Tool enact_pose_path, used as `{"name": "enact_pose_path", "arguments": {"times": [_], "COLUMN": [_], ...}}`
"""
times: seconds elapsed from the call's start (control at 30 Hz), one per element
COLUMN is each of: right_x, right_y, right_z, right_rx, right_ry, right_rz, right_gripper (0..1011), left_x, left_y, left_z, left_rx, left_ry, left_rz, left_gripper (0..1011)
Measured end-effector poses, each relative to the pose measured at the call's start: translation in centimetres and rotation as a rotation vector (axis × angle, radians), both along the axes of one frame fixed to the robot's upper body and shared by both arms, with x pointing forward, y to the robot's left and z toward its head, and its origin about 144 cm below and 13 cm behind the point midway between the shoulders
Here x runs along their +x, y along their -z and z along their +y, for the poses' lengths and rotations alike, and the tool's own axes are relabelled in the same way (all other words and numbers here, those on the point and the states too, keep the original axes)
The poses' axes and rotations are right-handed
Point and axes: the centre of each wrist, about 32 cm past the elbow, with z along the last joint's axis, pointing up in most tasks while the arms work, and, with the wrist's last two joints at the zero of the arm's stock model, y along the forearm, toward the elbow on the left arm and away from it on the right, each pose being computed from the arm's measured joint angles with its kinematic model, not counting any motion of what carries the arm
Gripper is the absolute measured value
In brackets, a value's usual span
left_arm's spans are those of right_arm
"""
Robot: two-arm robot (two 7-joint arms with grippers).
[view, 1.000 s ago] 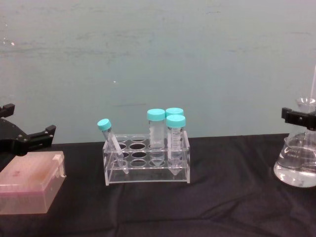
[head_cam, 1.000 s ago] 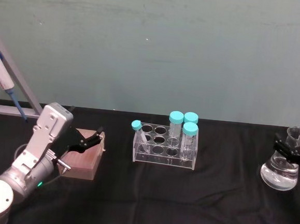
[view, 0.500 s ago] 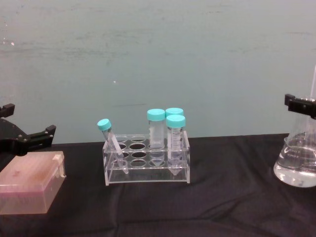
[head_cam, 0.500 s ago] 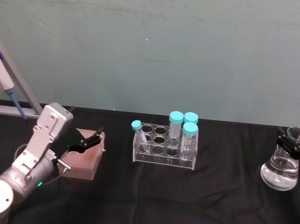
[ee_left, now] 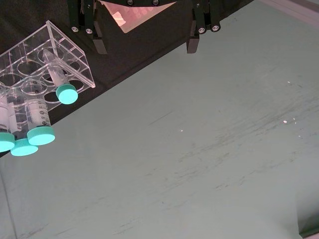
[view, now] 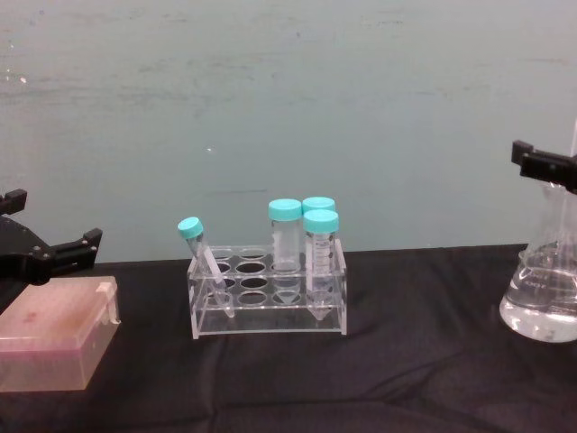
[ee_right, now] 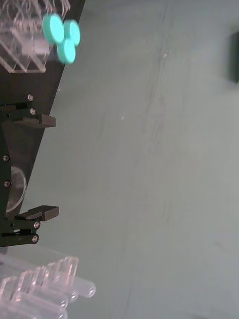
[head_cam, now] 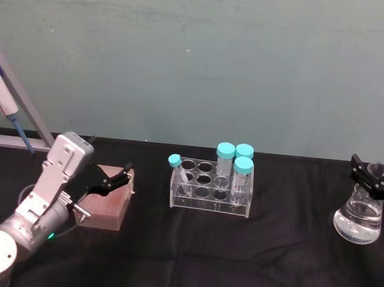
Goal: Place the experimental apparatus aside using one hand.
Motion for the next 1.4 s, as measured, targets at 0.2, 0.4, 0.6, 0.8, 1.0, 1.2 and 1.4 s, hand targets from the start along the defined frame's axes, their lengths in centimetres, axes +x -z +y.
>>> {"name": "enact_pose_path", "arguments": {"times": [0.2,0.4,0.6,0.8,1.0,1.2,1.4], "right_x": [-1.2,-2.4,-3.9,-5.5,-6.9,-8.3,-9.1], "right_y": [-0.5,-0.7,-0.8,-0.8,-0.6,0.1,0.7], "right_z": [-0.1,-0.5,-1.2,-2.3,-3.2,-3.8,-4.1], "right_rx": [0.0,-0.001,0.001,0.009,0.013,0.015,0.009], "right_ry": [-0.067,-0.139,-0.19,-0.196,-0.171,-0.111,-0.057], "right_rz": [-0.032,-0.033,-0.003,0.057,0.131,0.232,0.284], "right_gripper": [1000,1000,1000,1000,1000,1000,1000], "left_x": [0.0,0.0,0.0,0.0,0.0,0.0,0.0], "left_y": [0.0,0.0,0.0,0.0,0.0,0.0,0.0], "left_z": [0.0,0.0,0.0,0.0,0.0,0.0,0.0], "left_rx": [0.0,0.0,0.0,0.0,0.0,0.0,0.0], "left_ry": [0.0,0.0,0.0,0.0,0.0,0.0,0.0], "left_rz": [0.0,0.0,0.0,0.0,0.0,0.0,0.0], "left_gripper": [1000,1000,1000,1000,1000,1000,1000]}}
